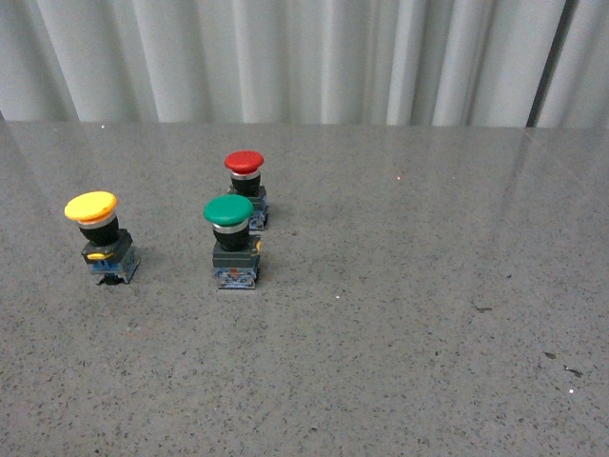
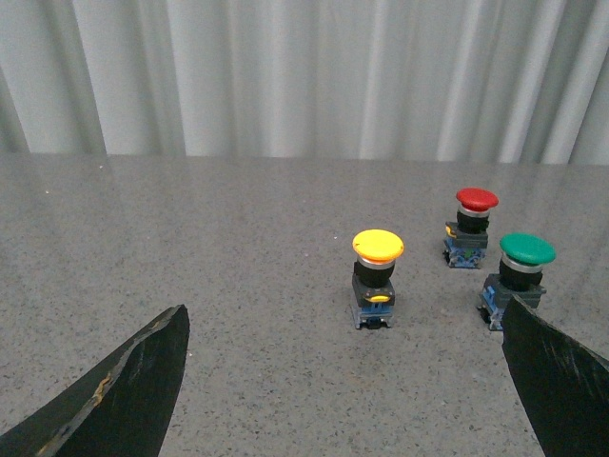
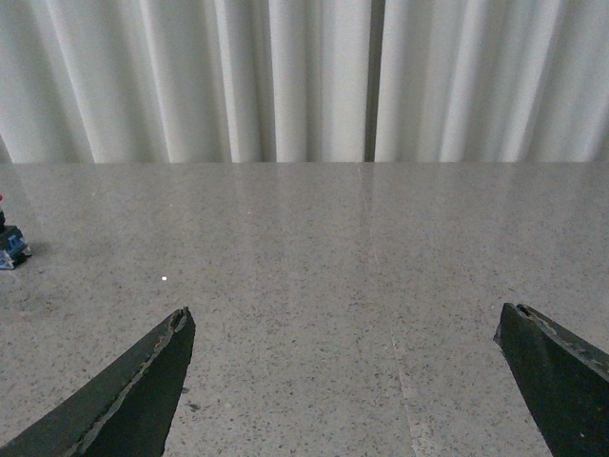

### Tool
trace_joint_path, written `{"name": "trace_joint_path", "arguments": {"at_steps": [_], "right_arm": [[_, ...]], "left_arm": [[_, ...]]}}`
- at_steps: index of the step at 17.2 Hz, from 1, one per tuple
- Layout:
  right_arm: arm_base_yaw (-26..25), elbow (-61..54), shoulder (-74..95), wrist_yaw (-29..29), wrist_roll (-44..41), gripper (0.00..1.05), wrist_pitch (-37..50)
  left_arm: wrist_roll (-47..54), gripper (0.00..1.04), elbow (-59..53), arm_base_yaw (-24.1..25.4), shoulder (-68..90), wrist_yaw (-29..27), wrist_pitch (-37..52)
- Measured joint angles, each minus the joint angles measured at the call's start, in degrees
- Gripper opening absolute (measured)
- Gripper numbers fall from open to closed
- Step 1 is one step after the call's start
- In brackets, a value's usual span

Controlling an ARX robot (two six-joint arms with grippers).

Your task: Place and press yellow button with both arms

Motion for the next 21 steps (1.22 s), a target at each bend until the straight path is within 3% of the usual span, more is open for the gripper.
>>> {"name": "trace_joint_path", "arguments": {"at_steps": [21], "right_arm": [[0.0, 0.0, 0.0, 0.0, 0.0, 0.98, 0.0]], "left_arm": [[0.2, 0.98, 0.1, -0.2, 0.2, -0.6, -1.1]]}}
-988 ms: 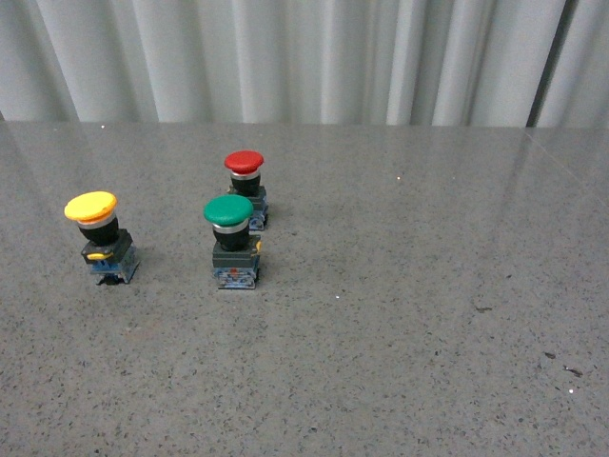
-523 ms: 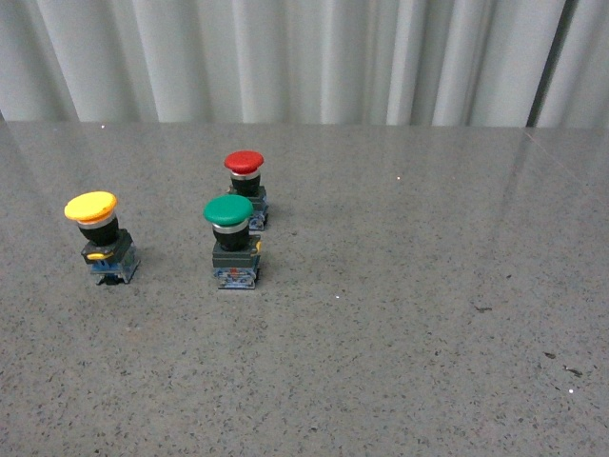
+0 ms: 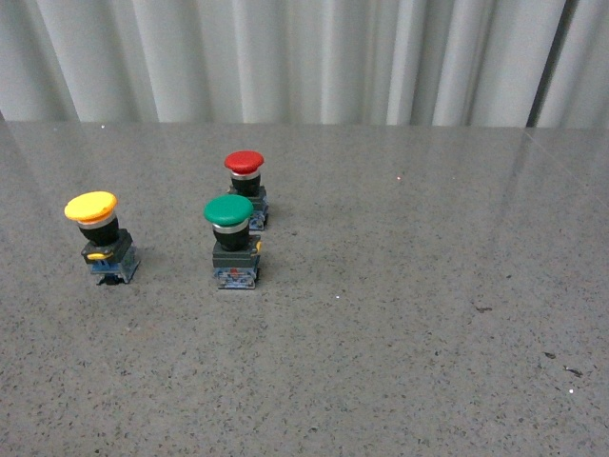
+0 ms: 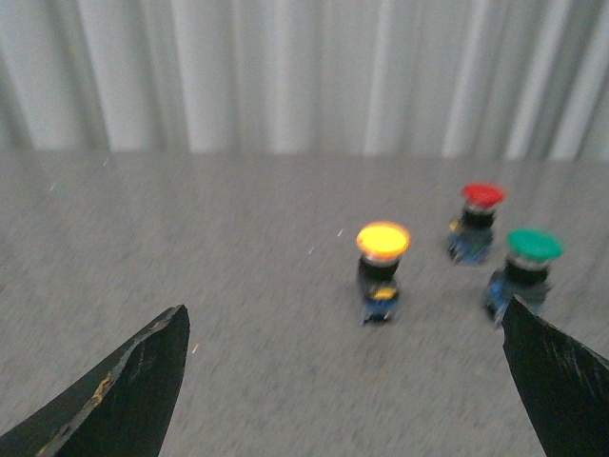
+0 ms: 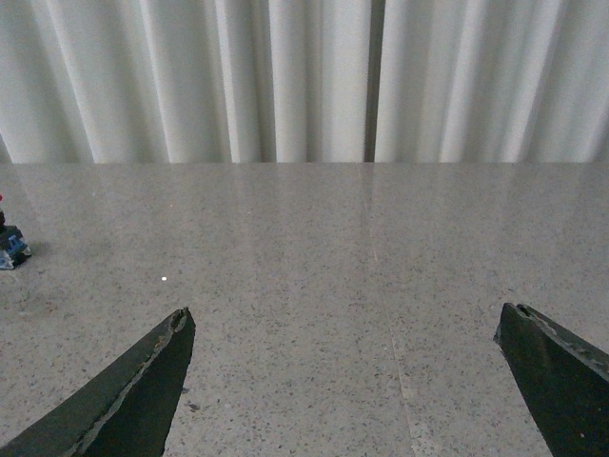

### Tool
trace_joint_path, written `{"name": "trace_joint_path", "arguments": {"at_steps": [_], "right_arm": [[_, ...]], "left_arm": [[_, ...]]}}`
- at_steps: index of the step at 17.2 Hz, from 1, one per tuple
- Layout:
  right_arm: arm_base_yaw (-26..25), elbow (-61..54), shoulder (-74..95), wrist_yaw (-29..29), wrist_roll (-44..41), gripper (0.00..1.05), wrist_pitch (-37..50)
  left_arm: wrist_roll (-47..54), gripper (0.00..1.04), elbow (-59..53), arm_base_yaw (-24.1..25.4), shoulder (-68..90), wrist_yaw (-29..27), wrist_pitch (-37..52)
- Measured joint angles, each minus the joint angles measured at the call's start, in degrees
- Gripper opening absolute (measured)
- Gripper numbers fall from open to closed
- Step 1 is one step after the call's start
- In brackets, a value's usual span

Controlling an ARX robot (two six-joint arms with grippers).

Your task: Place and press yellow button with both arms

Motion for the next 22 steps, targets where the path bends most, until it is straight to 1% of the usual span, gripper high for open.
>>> {"name": "trace_joint_path", "arguments": {"at_steps": [1, 2, 3, 4, 5, 7, 8, 9, 11, 12, 14, 16, 18, 19, 22], "right_arm": [[0.0, 0.0, 0.0, 0.0, 0.0, 0.98, 0.0], [0.0, 0.0, 0.0, 0.0, 0.0, 0.98, 0.0], [0.0, 0.0, 0.0, 0.0, 0.0, 0.98, 0.1], [0.0, 0.0, 0.0, 0.0, 0.0, 0.98, -0.1], [0.0, 0.0, 0.0, 0.0, 0.0, 0.98, 0.0], [0.0, 0.0, 0.0, 0.0, 0.0, 0.98, 0.0], [0.0, 0.0, 0.0, 0.0, 0.0, 0.98, 0.0], [0.0, 0.0, 0.0, 0.0, 0.0, 0.98, 0.0], [0.0, 0.0, 0.0, 0.0, 0.0, 0.98, 0.0], [0.0, 0.0, 0.0, 0.0, 0.0, 0.98, 0.0], [0.0, 0.0, 0.0, 0.0, 0.0, 0.98, 0.0], [0.0, 0.0, 0.0, 0.0, 0.0, 0.98, 0.0], [0.0, 0.0, 0.0, 0.0, 0.0, 0.98, 0.0], [0.0, 0.0, 0.0, 0.0, 0.0, 0.98, 0.0], [0.0, 0.0, 0.0, 0.0, 0.0, 0.98, 0.0]], "left_arm": [[0.8, 0.98, 2.7, -2.3, 3.4, -5.5, -7.5], [1.3, 0.98, 5.8, -2.6, 7.8, -8.5, -11.4], [1.3, 0.98, 7.3, -1.9, 9.7, -8.7, -10.1], [1.6, 0.98, 9.6, -1.9, 13.2, -9.9, -4.7], [1.8, 0.98, 12.7, -2.4, 18.5, -9.6, 0.5], [3.2, 0.98, 18.9, -3.7, 32.3, -8.8, 8.7], [3.6, 0.98, 23.3, -4.1, 41.0, -7.5, 11.1], [4.2, 0.98, 27.8, -4.4, 48.5, -7.2, 12.6], [4.5, 0.98, 36.6, -5.1, 61.0, -6.4, 12.1], [4.7, 0.98, 41.5, -5.7, 68.3, -7.3, 12.3], [4.6, 0.98, 47.6, -5.9, 79.3, -7.1, 10.3], [4.0, 0.98, 49.1, -6.0, 86.4, -5.1, 10.3], [3.1, 0.98, 49.1, -6.6, 88.6, -4.5, 10.6], [2.7, 0.98, 48.3, -7.5, 88.7, -4.7, 12.2], [2.6, 0.98, 44.2, -9.2, 89.3, -5.6, 12.2]]}}
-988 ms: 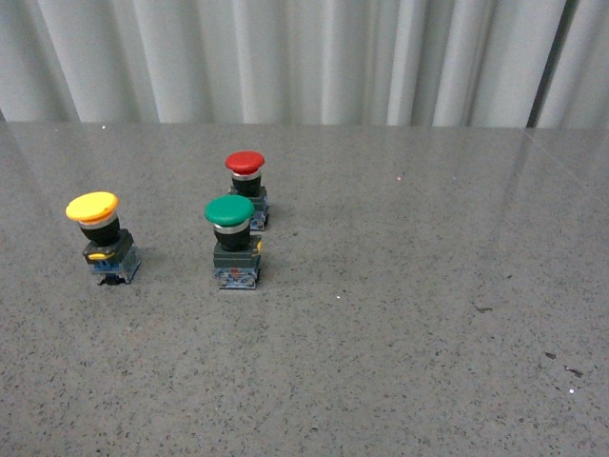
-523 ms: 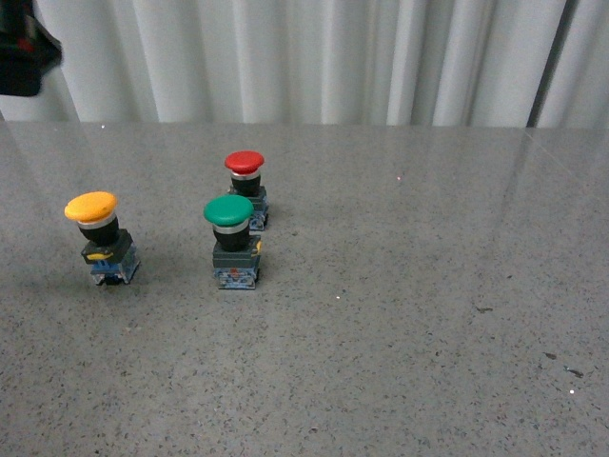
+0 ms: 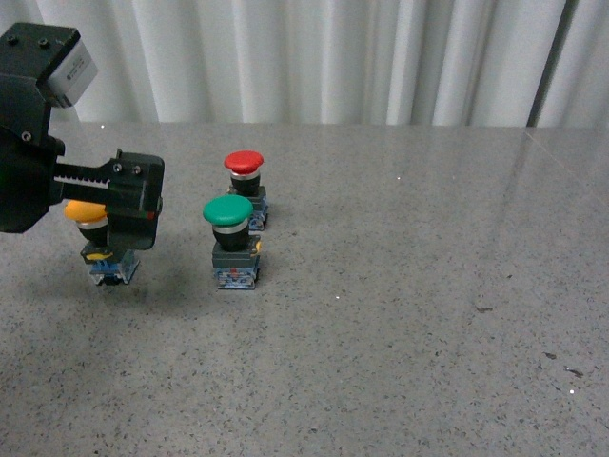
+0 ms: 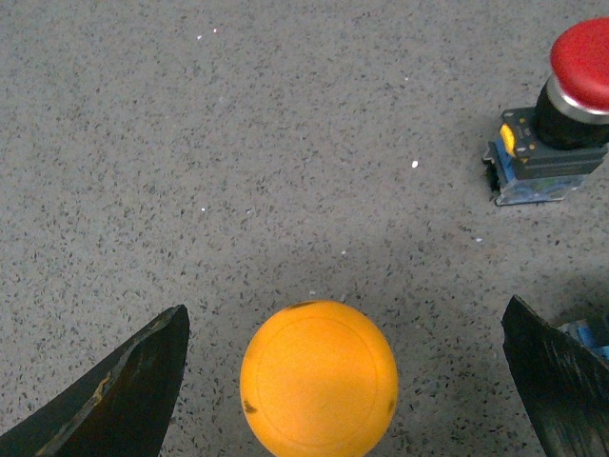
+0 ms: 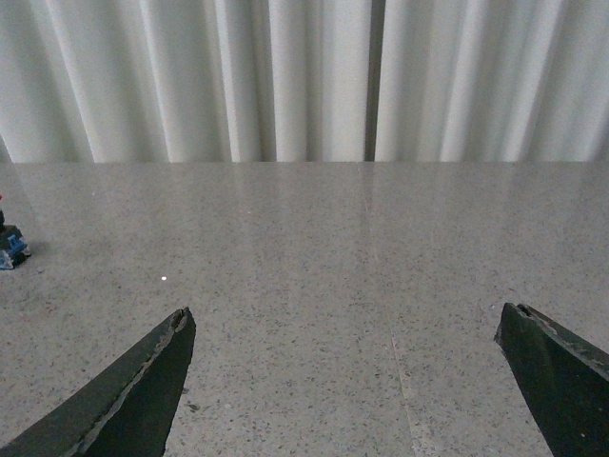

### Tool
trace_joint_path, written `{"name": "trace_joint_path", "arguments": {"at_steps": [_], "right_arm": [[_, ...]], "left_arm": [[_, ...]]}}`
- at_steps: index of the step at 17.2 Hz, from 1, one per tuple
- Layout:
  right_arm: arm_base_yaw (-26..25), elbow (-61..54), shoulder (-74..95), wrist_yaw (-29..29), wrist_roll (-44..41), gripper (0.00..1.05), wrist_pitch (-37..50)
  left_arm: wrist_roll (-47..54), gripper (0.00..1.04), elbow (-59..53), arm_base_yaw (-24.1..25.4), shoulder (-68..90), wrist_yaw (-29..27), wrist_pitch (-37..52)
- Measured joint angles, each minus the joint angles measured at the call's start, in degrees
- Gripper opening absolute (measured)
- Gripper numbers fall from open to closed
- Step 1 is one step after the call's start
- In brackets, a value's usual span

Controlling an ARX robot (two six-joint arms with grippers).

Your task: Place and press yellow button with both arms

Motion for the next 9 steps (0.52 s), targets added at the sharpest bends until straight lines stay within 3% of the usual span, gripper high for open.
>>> {"name": "trace_joint_path", "arguments": {"at_steps": [3, 9], "right_arm": [[0.0, 0.0, 0.0, 0.0, 0.0, 0.98, 0.0], [0.0, 0.0, 0.0, 0.0, 0.0, 0.98, 0.0]], "left_arm": [[0.0, 0.98, -0.8, 0.0, 0.9, -0.9, 1.6], [0.0, 0.35, -1.1, -0.3, 1.3, -2.2, 0.9]]}}
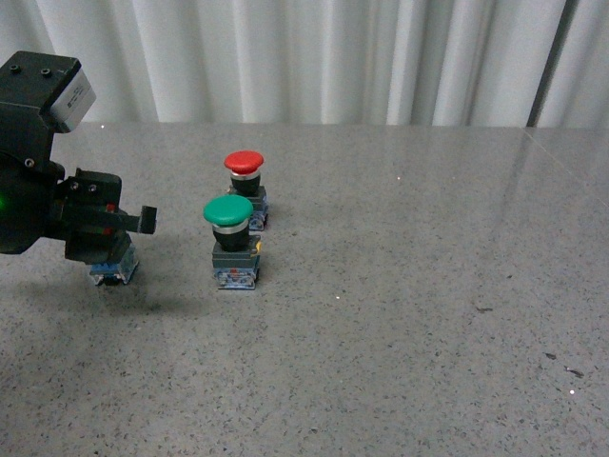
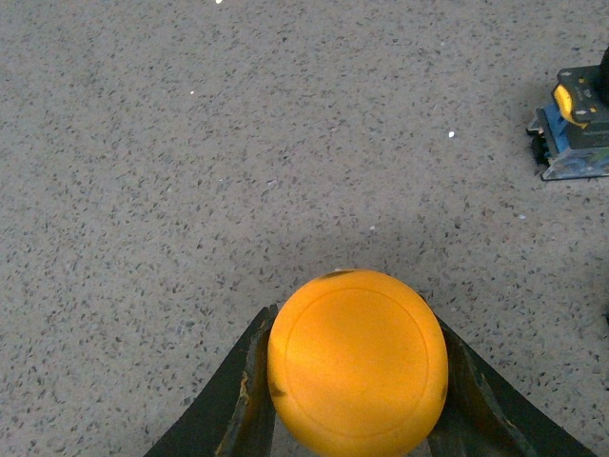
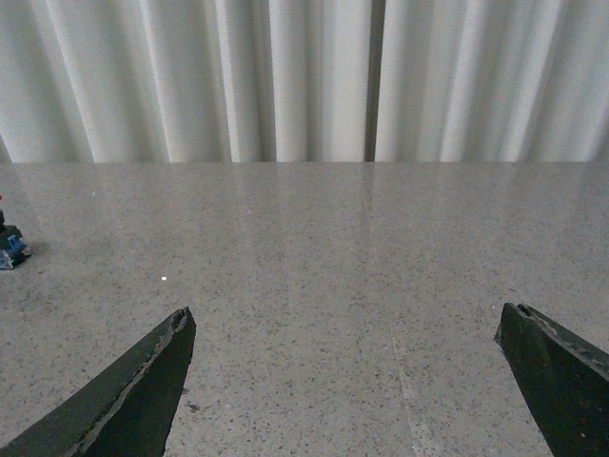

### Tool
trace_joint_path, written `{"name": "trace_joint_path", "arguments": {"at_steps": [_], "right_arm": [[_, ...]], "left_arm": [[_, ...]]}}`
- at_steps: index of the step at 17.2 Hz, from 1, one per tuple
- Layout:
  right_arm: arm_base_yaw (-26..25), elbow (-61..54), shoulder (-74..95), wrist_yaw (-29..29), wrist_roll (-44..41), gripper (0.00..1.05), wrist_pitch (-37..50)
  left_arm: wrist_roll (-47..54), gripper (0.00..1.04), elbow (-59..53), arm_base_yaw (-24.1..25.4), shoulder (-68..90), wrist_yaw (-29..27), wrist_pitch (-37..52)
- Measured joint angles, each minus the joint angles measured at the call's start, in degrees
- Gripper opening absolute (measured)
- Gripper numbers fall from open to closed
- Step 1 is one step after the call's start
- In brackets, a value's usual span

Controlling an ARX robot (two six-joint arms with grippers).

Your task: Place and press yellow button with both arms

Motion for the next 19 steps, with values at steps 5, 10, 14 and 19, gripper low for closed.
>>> {"name": "trace_joint_path", "arguments": {"at_steps": [5, 10, 14, 19], "right_arm": [[0.0, 0.0, 0.0, 0.0, 0.0, 0.98, 0.0], [0.0, 0.0, 0.0, 0.0, 0.0, 0.98, 0.0], [0.0, 0.0, 0.0, 0.0, 0.0, 0.98, 0.0], [0.0, 0.0, 0.0, 0.0, 0.0, 0.98, 0.0]], "left_arm": [[0.3, 0.33, 5.2, -5.0, -10.7, -1.8, -6.0], [-1.7, 0.33, 17.6, -16.5, -7.5, -4.7, -10.0], [-7.1, 0.33, 23.0, -23.4, 2.4, -6.0, -10.2], [-13.2, 0.33, 24.4, -28.2, 10.8, -8.8, -8.0]]}}
